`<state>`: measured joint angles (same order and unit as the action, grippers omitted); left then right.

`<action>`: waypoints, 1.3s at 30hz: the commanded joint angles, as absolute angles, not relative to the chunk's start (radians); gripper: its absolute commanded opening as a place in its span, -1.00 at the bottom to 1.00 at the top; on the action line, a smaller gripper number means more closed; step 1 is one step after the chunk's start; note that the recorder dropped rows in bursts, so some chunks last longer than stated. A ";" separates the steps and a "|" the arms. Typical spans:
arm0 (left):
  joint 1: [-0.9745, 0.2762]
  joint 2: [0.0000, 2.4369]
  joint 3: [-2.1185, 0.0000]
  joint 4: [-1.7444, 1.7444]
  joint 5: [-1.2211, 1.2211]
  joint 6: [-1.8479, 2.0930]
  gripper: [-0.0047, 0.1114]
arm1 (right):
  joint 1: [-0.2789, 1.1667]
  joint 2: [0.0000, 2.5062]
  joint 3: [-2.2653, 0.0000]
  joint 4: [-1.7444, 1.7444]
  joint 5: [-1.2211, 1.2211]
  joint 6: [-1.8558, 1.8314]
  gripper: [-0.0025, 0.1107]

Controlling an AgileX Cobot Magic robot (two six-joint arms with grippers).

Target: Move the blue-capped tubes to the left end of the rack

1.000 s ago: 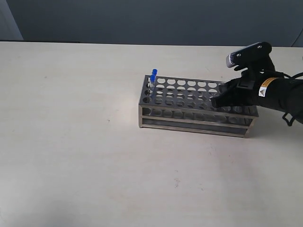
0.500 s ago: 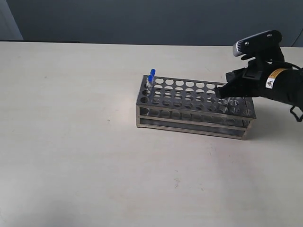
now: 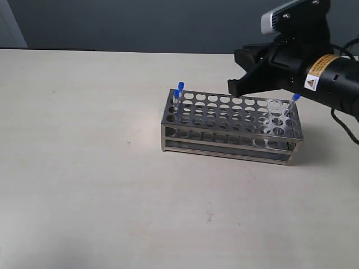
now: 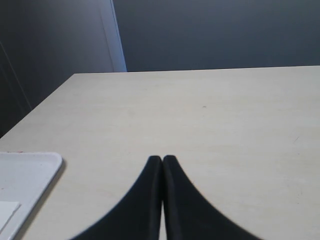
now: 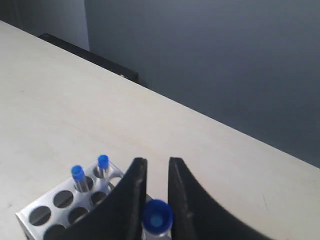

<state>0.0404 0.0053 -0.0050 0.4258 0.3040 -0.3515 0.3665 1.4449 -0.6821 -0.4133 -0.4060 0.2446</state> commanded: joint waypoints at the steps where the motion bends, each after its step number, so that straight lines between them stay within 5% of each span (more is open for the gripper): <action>1: 0.037 0.000 -0.003 0.431 0.295 -0.356 -0.91 | 0.380 1.515 -0.761 -0.530 -0.442 0.357 -0.96; 11: 0.037 0.000 -0.003 0.431 0.293 -0.356 -0.91 | 0.380 1.727 -0.911 -1.093 -0.644 0.795 -0.96; 39: 0.037 0.000 -0.003 0.431 0.296 -0.356 -0.91 | 0.380 1.845 -1.026 -1.220 -0.641 0.820 -0.96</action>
<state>0.0404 0.0053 -0.0050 0.4258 0.3040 -0.3515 0.3809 1.8326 -1.0203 -1.2132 -0.6361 0.8209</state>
